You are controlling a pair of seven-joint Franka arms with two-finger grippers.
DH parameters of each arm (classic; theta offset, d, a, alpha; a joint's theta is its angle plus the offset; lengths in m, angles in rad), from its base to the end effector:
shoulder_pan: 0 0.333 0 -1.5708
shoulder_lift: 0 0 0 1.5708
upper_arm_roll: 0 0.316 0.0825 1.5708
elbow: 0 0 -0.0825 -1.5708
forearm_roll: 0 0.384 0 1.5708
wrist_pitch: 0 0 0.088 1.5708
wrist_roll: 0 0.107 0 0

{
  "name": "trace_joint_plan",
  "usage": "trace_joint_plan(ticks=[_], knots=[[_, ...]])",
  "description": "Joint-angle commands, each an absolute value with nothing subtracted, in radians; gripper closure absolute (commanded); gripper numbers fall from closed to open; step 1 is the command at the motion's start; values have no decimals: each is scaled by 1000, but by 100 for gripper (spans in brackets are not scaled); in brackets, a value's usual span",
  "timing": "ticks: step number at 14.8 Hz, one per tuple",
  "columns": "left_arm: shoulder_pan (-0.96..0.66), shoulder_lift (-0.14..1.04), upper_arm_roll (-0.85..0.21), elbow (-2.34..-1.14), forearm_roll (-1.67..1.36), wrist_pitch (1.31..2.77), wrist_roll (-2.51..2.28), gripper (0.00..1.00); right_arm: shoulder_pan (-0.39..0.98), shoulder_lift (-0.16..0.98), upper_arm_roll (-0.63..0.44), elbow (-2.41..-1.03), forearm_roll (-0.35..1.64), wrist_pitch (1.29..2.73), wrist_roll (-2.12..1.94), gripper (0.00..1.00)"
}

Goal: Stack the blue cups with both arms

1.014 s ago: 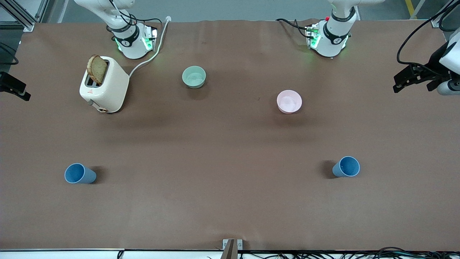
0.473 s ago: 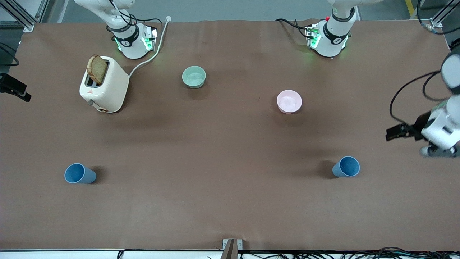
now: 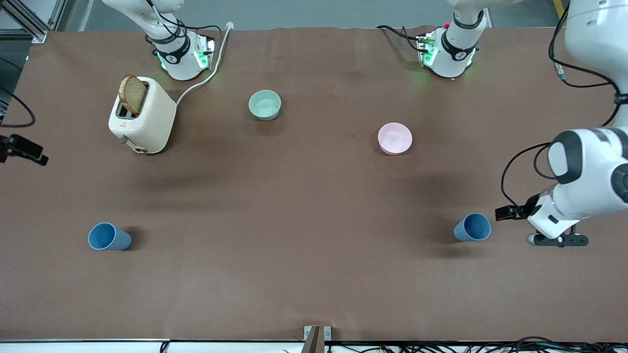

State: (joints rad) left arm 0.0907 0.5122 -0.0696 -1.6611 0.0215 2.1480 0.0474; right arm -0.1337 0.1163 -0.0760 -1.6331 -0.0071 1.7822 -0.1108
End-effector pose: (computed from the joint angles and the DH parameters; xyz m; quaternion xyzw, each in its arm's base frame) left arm 0.6749 0.0204 0.3099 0.9998 -0.0149 -0.0117 0.0086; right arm 0.5897 -0.1239 0.5464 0.9987 -0.0484 0.0151 0.0104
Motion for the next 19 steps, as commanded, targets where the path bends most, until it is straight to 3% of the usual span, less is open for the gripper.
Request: trace_joint_plan(ticks=[1, 6, 8, 14, 15, 19], knots=[[84, 517, -71, -1706, 12, 2203, 64, 0, -172, 225, -69, -1629, 14, 1862, -150, 1], [75, 551, -103, -1701, 5, 2207, 55, 13, -179, 377, -66, -1629, 15, 2019, -196, 2], [86, 578, -106, -1703, 6, 2232, 64, 23, -178, 417, -64, -1628, 35, 2054, -196, 3], [72, 600, -106, -1680, 11, 2240, 52, 95, -173, 534, -64, -1600, 110, 2114, -219, 2], [71, 597, -107, -1675, 11, 2240, 46, 99, -170, 546, -64, -1598, 110, 2127, -221, 3], [31, 545, -109, -1646, 5, 2217, 32, 100, -181, 609, -64, -1566, 106, 2167, -285, 5]])
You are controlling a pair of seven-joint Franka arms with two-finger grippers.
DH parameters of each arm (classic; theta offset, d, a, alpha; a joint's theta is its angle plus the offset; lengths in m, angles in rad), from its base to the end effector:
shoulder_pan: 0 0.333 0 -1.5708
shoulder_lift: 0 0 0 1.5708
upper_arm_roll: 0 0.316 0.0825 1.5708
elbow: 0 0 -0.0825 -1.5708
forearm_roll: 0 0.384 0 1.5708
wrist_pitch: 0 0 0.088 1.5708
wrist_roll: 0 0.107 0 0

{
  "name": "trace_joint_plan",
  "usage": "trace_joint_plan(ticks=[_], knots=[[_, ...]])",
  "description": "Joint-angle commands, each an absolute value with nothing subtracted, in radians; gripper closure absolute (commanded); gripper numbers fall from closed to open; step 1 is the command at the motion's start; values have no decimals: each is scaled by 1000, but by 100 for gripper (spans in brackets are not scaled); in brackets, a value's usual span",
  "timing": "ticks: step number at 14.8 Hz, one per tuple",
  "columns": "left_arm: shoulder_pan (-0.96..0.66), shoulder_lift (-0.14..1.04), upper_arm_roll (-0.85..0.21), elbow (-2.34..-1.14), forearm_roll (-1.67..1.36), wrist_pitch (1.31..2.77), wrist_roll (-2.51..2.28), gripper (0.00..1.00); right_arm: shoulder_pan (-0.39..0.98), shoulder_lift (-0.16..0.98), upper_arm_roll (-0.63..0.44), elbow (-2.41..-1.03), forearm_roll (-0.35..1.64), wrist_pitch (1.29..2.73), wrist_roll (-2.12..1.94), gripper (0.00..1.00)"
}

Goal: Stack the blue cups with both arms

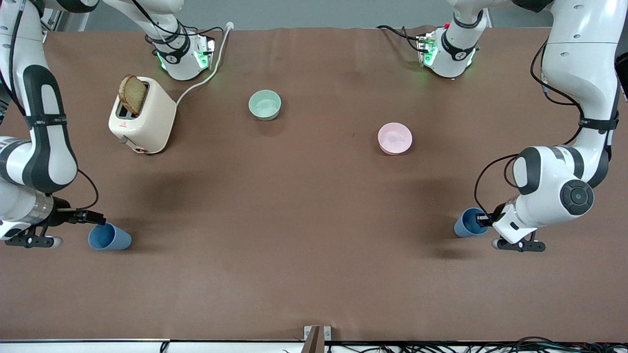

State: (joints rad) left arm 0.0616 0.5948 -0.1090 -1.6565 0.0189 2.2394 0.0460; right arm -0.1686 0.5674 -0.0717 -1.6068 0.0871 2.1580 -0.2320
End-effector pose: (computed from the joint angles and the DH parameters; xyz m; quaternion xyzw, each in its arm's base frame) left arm 0.6823 -0.0233 0.2650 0.9988 -0.0434 -0.0042 0.0231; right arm 0.6713 -0.1543 0.2976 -0.9996 0.0231 0.0030 0.0180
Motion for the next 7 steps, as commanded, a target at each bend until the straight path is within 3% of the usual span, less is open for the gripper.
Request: trace_joint_plan(ticks=[1, 7], knots=[[0, 514, -113, -1644, 6, 2176, -6, 100, -179, 630, -64, -1548, 103, 2166, -301, 6], [-331, 437, -153, -1640, 18, 2037, -543, 100, -179, 741, -64, -1381, 95, 2097, -342, 8]])
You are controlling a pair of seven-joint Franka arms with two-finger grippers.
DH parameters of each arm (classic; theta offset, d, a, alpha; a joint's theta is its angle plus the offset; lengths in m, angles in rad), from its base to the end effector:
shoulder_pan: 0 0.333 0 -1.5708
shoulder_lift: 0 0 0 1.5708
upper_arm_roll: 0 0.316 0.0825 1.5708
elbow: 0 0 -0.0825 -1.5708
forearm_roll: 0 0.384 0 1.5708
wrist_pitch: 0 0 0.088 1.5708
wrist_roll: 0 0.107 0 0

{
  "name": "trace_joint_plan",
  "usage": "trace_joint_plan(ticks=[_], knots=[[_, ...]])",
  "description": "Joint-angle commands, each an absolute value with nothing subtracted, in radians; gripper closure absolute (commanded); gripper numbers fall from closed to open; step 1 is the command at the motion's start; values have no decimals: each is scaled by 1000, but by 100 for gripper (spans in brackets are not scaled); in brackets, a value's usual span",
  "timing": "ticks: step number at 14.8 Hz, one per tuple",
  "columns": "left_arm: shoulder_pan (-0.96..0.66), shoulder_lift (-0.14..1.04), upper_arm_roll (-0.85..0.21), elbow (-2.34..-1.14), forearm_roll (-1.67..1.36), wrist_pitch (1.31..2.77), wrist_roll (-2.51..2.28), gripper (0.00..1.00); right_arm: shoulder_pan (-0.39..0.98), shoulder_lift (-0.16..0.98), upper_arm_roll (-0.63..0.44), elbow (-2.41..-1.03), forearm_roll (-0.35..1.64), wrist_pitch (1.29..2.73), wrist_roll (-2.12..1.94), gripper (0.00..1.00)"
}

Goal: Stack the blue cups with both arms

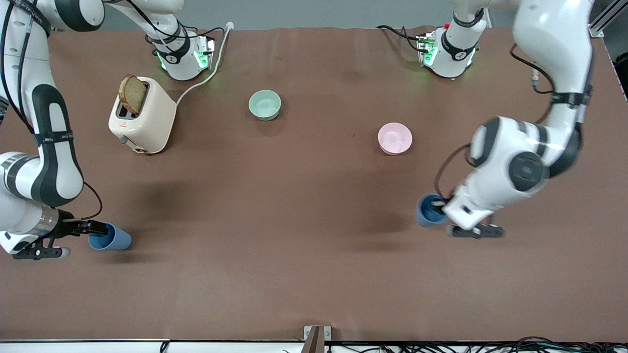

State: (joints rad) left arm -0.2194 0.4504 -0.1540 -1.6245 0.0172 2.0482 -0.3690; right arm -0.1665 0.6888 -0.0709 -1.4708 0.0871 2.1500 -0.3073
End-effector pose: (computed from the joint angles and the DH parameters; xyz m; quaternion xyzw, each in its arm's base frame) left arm 0.6312 -0.2332 0.3620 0.9996 0.0010 -0.0194 0.0203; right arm 0.6995 -0.1564 0.2729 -0.9997 -0.0189 -0.0001 0.0143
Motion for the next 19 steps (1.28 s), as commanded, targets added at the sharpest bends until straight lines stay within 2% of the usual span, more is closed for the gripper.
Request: trace_joint_plan(ticks=[1, 3, 5, 7, 9, 11, 12, 13, 14, 15, 17, 19], knots=[[-394, 446, -153, -1638, 15, 2048, -640, 100, -183, 758, -64, -1355, 97, 2073, -366, 8], [-501, 484, -153, -1637, 8, 2081, -776, 100, -184, 765, -64, -1351, 103, 2074, -373, 12], [-576, 524, -153, -1641, 12, 2140, -872, 100, -186, 775, -64, -1356, 109, 2079, -367, 20], [-641, 560, -153, -1643, 8, 2206, -939, 100, -180, 781, -64, -1356, 114, 2079, -354, 40], [-681, 600, -153, -1643, 5, 2279, -1000, 100, -181, 781, -64, -1356, 118, 2080, -353, 75], [-699, 626, -153, -1641, 6, 2310, -1022, 97, -186, 779, -64, -1356, 120, 2079, -359, 91], [-698, 629, -153, -1640, 6, 2310, -1022, 89, -186, 778, -64, -1356, 123, 2077, -353, 97], [-698, 638, -153, -1637, 6, 2312, -1023, 65, -186, 775, -64, -1356, 135, 2068, -353, 99], [-696, 637, -153, -1635, 9, 2312, -1023, 27, -186, 772, -64, -1359, 137, 2060, -354, 98], [-693, 632, -153, -1634, 14, 2312, -1016, 0, -187, 756, -64, -1382, 138, 2025, -356, 98], [-684, 624, -141, -1585, 18, 2292, -1015, 0, -176, 662, -66, -1407, 137, 1904, -351, 98], [-637, 556, -135, -1554, 32, 2214, -1015, 0, -166, 574, -66, -1407, 135, 1809, -295, 98]])
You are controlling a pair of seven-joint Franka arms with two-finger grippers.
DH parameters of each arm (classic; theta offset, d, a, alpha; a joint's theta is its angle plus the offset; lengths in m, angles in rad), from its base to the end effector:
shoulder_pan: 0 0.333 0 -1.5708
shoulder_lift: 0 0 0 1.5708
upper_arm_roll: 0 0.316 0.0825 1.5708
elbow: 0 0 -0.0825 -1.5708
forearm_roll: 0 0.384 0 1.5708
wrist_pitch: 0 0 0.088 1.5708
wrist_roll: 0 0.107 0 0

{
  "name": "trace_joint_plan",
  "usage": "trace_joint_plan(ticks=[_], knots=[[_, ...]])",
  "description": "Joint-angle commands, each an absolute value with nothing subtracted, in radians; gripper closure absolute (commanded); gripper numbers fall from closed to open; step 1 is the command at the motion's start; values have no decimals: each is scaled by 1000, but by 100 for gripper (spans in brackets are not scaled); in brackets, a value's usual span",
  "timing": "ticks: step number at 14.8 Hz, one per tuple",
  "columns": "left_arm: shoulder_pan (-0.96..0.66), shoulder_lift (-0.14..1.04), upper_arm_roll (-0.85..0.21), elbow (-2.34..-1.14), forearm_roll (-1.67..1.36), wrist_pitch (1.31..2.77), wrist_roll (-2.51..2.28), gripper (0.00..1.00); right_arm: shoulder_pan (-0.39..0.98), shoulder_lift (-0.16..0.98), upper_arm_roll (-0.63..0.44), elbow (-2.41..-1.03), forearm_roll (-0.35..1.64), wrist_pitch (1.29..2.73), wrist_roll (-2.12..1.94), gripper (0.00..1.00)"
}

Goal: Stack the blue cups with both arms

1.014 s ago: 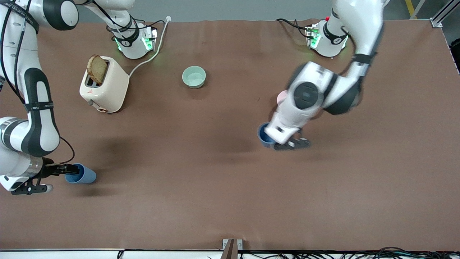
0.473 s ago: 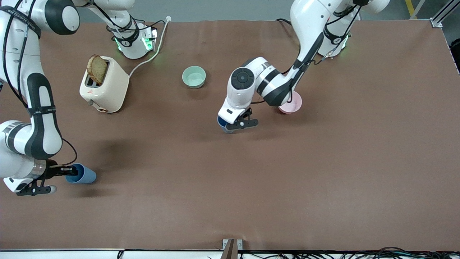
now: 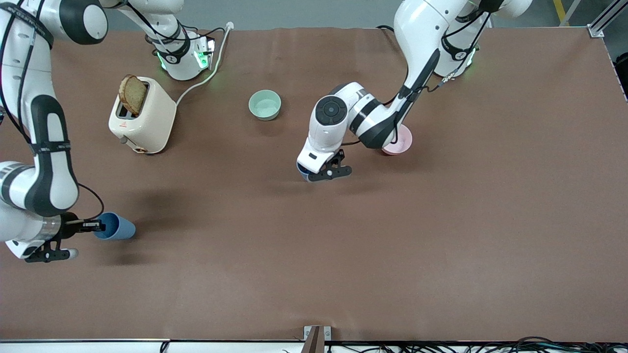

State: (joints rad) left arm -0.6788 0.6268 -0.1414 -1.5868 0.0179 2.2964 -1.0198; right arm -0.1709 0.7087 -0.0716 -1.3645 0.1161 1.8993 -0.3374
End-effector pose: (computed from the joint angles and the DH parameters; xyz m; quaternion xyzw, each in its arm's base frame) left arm 0.4921 -0.5059 0.2805 0.9925 0.1089 0.0000 0.0558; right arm 0.6964 -0.1531 0.2870 -0.9954 -0.0304 0.0738 0.0525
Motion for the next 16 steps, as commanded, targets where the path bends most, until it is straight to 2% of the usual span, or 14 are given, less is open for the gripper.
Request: trace_joint_plan(ticks=[1, 4, 6, 8, 12, 16], knots=[[-597, 517, -135, -1536, 50, 2162, -1014, 0, -155, 531, -64, -1408, 135, 1775, -275, 98], [-468, 384, -140, -1476, 116, 1992, -939, 0, -74, 398, -63, -1460, 135, 1709, -162, 100], [-382, 300, -140, -1453, 130, 1883, -785, 0, 27, 303, -61, -1572, 138, 1715, -36, 100], [-300, 206, -143, -1453, 120, 1800, -610, 0, 144, 250, -60, -1626, 144, 1718, 122, 100], [-158, 86, -146, -1465, 86, 1657, -314, 0, 380, 242, -61, -1635, 164, 1776, 415, 100], [4, -66, -166, -1598, -3, 1622, -86, 0, 556, 248, -61, -1635, 164, 1879, 624, 100]])
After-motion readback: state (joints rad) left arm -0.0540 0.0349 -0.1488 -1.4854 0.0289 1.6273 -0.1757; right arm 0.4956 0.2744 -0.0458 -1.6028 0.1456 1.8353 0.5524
